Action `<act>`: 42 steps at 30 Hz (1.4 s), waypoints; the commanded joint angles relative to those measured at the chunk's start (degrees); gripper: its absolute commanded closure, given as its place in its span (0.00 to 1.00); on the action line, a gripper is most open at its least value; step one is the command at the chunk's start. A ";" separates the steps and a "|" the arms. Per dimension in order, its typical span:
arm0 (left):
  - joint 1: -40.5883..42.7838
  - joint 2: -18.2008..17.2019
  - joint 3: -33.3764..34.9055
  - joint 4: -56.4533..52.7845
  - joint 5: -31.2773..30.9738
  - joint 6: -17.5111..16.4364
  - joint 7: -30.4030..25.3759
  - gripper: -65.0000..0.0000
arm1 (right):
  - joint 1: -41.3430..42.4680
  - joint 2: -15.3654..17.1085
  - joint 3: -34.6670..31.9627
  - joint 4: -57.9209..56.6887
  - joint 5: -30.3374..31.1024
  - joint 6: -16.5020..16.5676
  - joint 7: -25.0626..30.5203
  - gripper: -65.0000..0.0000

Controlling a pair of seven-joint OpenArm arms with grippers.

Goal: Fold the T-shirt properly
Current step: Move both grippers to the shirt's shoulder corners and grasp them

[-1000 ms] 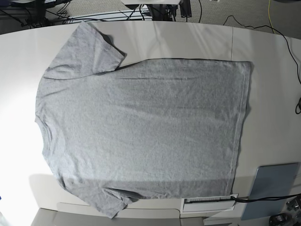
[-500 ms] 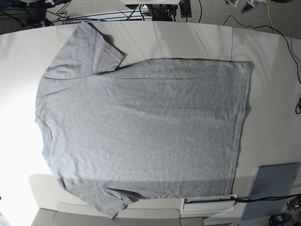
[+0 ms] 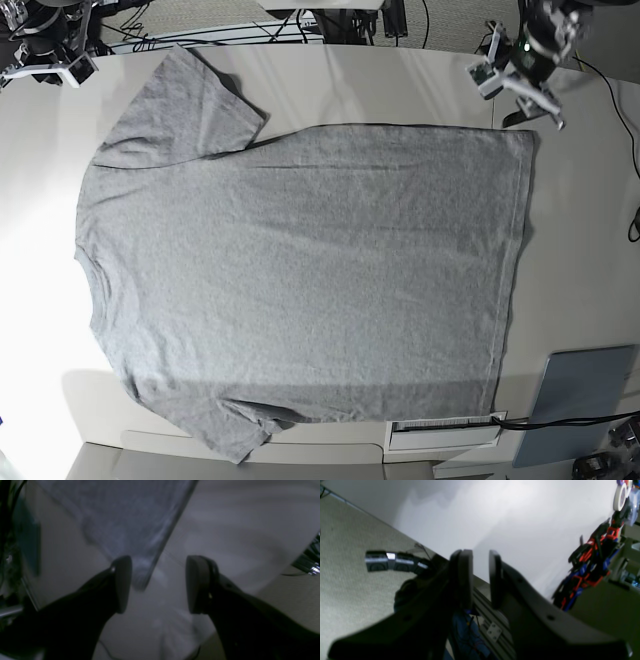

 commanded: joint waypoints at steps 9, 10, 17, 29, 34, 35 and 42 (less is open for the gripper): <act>-9.70 -0.66 -0.33 -10.75 -3.48 -3.02 -4.07 0.43 | 1.18 0.37 0.48 0.83 -0.22 0.02 0.39 0.81; -10.32 -0.63 -0.33 -12.15 -3.43 -3.45 -5.25 0.43 | 1.33 0.37 0.48 0.83 -0.22 0.00 0.55 0.81; -15.56 -0.81 -0.28 -19.43 -3.45 -3.48 -7.19 0.43 | 2.54 0.37 0.48 0.83 -0.22 0.00 1.75 0.81; -22.49 -3.96 8.76 -25.51 0.50 -2.80 -7.17 0.51 | 4.81 0.39 0.48 0.83 -3.04 7.02 1.99 0.78; -22.25 -3.96 8.76 -25.51 0.48 -5.64 -7.15 1.00 | 4.81 0.39 0.48 0.83 -4.63 10.45 5.86 0.66; -22.21 -3.96 8.76 -25.51 0.48 -5.64 -7.15 1.00 | 4.83 0.42 0.48 0.83 -6.43 11.63 7.80 0.66; -22.10 -3.93 8.76 -25.51 0.44 -5.55 -7.15 1.00 | 8.09 4.74 -0.68 -0.31 -22.91 17.33 22.38 0.66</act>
